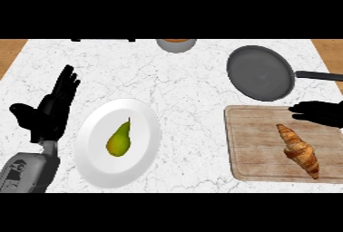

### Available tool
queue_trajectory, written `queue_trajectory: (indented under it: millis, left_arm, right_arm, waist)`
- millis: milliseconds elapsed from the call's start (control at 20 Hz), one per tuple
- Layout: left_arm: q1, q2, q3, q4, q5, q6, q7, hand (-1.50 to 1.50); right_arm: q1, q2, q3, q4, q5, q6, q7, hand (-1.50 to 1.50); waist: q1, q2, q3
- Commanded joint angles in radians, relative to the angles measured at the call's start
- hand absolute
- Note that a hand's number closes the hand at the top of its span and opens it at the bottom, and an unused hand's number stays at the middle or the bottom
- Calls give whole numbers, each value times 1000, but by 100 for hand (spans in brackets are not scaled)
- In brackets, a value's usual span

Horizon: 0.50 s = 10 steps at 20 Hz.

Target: Pick the croissant from the cutting board and place it in the pan

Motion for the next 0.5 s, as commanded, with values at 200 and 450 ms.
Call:
queue_trajectory:
  millis: [200, 450]
  left_arm:
    - [-32, -32, -2, -49, -58, 35, 74, 0]
    - [-10, -55, 34, -12, -56, 8, 37, 0]
  right_arm:
    - [37, 49, 17, -61, 181, -36, 37, -150]
    - [73, 32, -36, -128, 235, 24, 71, -150]
  waist:
    - [-11, -2, 0]
    - [-14, -3, 0]
